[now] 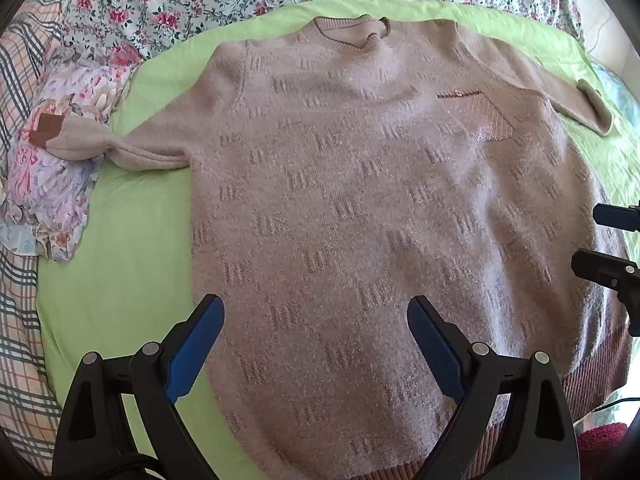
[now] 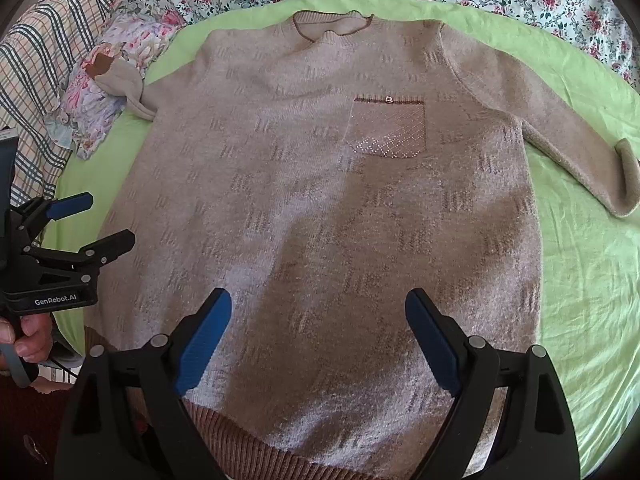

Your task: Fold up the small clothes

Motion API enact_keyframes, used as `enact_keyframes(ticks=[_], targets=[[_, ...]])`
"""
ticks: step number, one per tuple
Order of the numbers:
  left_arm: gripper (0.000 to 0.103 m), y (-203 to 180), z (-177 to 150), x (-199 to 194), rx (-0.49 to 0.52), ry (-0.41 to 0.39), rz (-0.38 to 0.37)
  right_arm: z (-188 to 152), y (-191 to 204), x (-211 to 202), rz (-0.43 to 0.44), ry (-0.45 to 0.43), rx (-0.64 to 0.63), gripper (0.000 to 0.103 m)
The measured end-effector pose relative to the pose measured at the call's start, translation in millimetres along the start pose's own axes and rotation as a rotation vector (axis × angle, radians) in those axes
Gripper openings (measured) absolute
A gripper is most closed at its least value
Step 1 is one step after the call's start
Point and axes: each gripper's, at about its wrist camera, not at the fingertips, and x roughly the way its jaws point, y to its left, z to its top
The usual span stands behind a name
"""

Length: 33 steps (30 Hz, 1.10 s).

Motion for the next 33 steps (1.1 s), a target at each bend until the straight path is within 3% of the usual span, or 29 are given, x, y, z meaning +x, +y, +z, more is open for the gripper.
enact_keyframes(ticks=[11,26,30,33], targets=[[0.094,12.6,6.5,10.4,-0.025,0.023,-0.005,15.8,-9.9,5.2,-0.007,-0.047,0.002,0.089],[0.094,26.7,33.9,35.9,-0.064,0.069,0.004,30.2,-57.9,5.3,-0.036,-0.074,0.126,0.089],[0.094,30.7,48.9,38.4,-0.081,0.052,0.002,35.2,-92.3,-11.9,-0.081,-0.156,0.196,0.089],[0.094,33.4,59.9,41.9,-0.097,0.054,-0.003,37.6,-141.7,-25.8,-0.093,-0.198,0.341,0.089]])
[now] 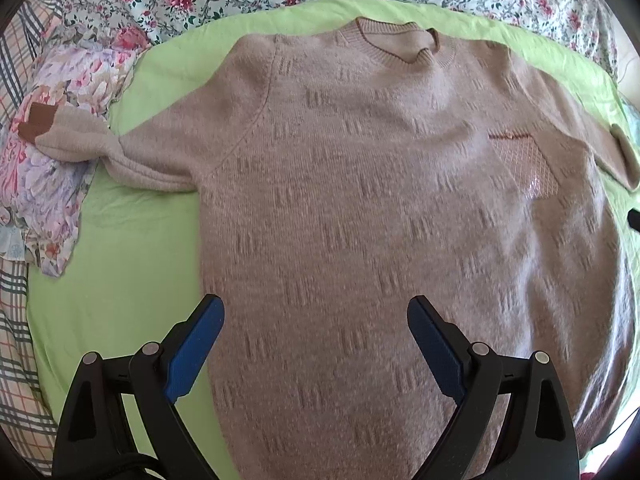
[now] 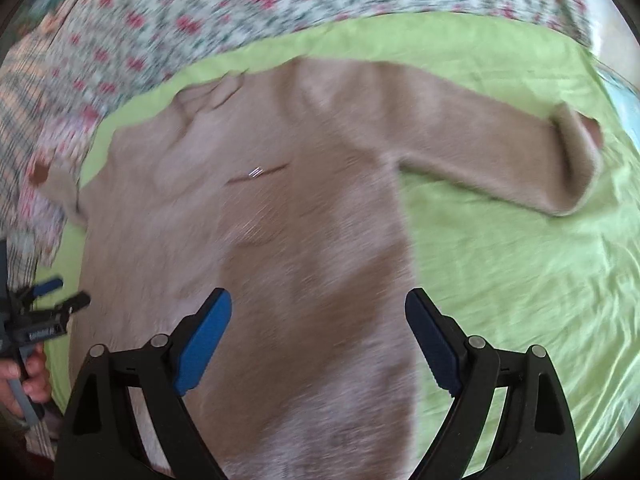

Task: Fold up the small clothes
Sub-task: 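Grasp the brown cuff of the sweater sleeve with the right gripper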

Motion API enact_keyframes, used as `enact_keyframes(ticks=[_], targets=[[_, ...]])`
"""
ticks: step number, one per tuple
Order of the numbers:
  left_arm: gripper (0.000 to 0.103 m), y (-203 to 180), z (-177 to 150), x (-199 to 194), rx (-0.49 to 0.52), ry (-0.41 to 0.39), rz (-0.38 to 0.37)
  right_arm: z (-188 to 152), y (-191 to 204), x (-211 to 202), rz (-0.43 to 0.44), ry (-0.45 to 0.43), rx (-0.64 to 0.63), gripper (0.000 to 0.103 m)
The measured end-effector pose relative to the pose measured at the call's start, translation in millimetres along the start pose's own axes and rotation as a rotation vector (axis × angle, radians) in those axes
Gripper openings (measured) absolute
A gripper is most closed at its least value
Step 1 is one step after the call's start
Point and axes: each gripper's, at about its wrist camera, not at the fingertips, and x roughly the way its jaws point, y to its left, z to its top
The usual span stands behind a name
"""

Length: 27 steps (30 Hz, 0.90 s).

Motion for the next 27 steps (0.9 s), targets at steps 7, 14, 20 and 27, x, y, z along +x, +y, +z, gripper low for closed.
enact_keyframes(ticks=[7,14,20,27], targets=[[0.094,-3.2,22.1,10.7,-0.018,0.018,-0.002,36.0,-119.4,-13.8,-0.051,-0.076,0.341,0.088],[0.094,-25.4,31.6,21.2,0.013,0.047,0.003,78.9,-219.0,-11.4,-0.166,-0.182,0.577,0.057],[0.094,-51.7,30.2,29.1,0.064,0.084,0.011,117.2,-279.5,24.5,-0.142,-0.200,0.701,0.052],[0.094,-63.2,32.4,32.9,0.074,0.105,0.001,122.9,-283.8,35.5,-0.141,-0.195,0.665,0.010]])
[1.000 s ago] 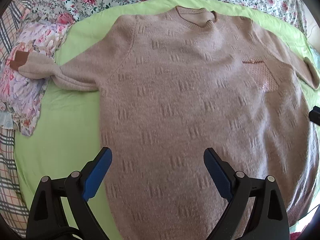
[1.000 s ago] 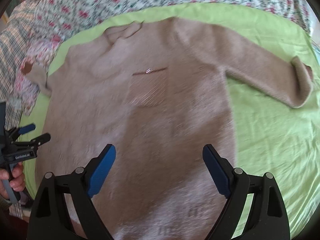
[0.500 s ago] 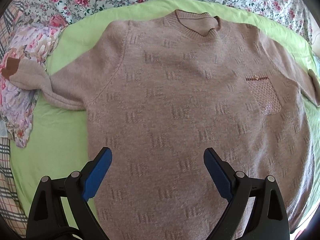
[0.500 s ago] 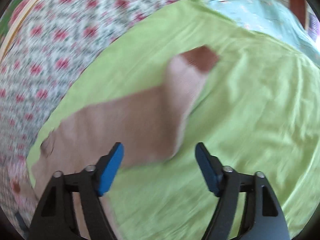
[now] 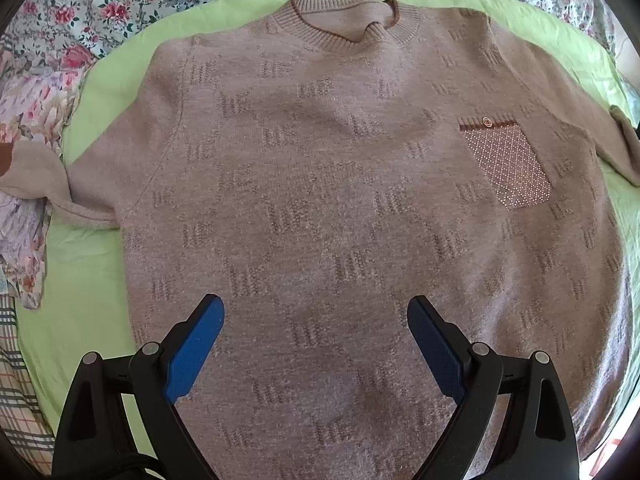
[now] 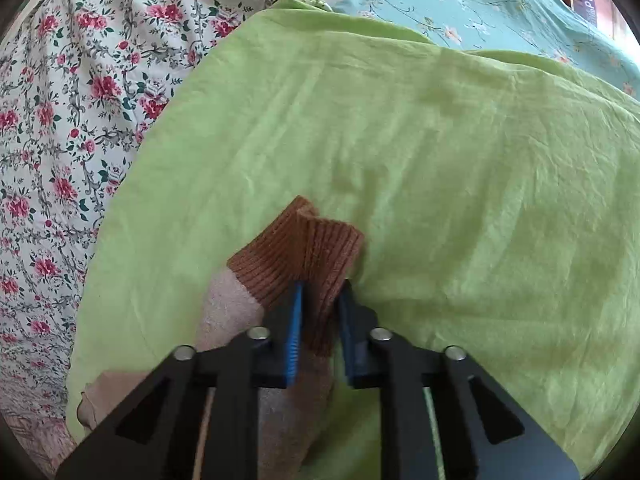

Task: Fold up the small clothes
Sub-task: 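Grasp the brown cuff of the sweater sleeve with the right gripper, then carry the cuff across the body with the right gripper while the left gripper grasps the other cuff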

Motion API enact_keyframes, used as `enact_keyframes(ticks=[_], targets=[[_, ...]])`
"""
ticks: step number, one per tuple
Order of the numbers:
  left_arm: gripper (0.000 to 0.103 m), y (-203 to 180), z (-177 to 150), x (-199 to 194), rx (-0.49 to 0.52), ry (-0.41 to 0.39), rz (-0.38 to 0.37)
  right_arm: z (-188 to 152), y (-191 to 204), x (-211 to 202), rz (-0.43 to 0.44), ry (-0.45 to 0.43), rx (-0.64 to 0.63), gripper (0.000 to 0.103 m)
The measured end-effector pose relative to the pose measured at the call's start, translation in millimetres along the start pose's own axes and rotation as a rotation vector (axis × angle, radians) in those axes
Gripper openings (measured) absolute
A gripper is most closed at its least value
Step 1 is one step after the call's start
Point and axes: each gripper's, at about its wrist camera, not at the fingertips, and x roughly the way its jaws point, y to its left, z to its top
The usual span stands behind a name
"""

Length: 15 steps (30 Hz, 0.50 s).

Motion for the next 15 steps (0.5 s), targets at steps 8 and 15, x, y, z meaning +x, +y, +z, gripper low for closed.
enact_keyframes(ticks=[8,15], targets=[[0.094,16.3,5.6,7.3,-0.054,0.014,-0.049,-44.5,83.7,-56.0,0.215,-0.021,-0.162,0.009],[0.094,41.1,3.8,0.5,-0.097,-0.019,-0.076,-147.2,200.4,-56.8,0.464,0.169,-0.323,0.009]])
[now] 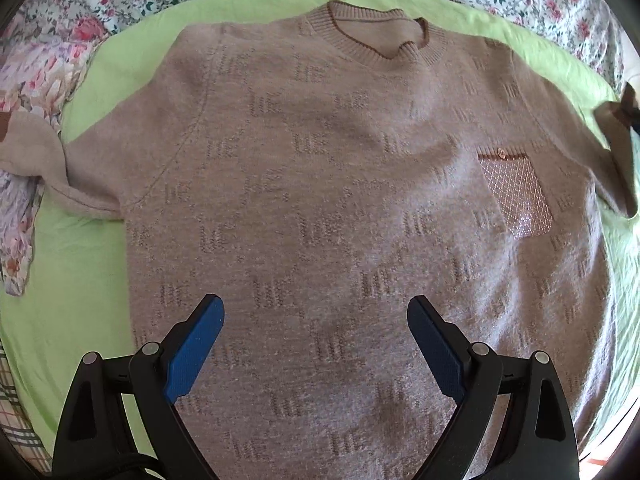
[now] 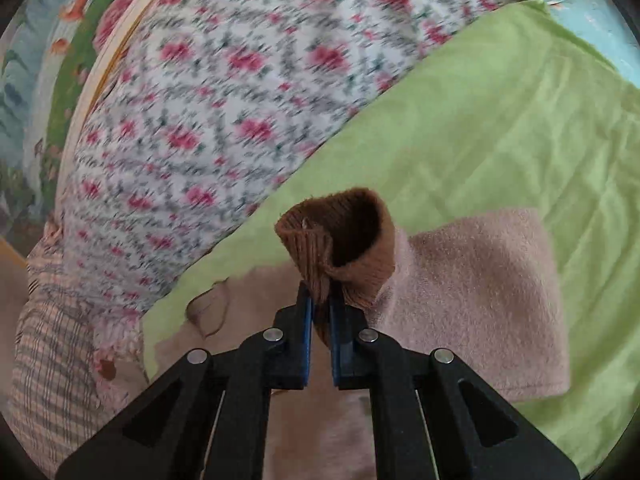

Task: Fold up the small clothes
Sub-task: 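Carry the cuff across the body with the right gripper while the left gripper grasps the other cuff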

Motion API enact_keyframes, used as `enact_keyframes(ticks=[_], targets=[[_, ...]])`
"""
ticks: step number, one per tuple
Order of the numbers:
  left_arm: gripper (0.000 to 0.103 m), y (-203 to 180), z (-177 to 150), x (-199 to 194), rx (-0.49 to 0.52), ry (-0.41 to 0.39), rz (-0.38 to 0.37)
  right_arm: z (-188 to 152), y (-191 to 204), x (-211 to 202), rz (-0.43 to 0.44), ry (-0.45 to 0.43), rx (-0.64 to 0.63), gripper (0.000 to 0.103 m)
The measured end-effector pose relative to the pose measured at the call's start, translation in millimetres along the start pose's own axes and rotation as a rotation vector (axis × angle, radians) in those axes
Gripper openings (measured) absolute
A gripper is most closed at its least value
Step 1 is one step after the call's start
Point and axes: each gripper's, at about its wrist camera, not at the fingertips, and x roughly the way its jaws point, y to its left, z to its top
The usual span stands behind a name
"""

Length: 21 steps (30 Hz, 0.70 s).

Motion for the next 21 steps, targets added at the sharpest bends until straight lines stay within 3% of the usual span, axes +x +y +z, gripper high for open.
enact_keyframes(ticks=[5,10,16,21], targets=[[0.094,28.0,-12.3,-11.7,-0.051,-0.020,-0.032,-53.1,88.5,75.3,0.165,0.181,-0.092,0.008],[0.094,53.6,-17.7,-16.2,-0.096,-0.035,-0.072,-112.7,154.3,139.6,0.271,0.359,-0.175,0.009],[0.094,66.6,-19.0,-16.1,-0.138,-0.052,-0.135,-156.6,172.6,193.3,0.269,0.489,-0.183,0.009],[0.094,66.0,-0.7,-5.2,-0.157,-0.062,-0.192,-161.6,158.7,203.9,0.263,0.557,-0.102,0.024]])
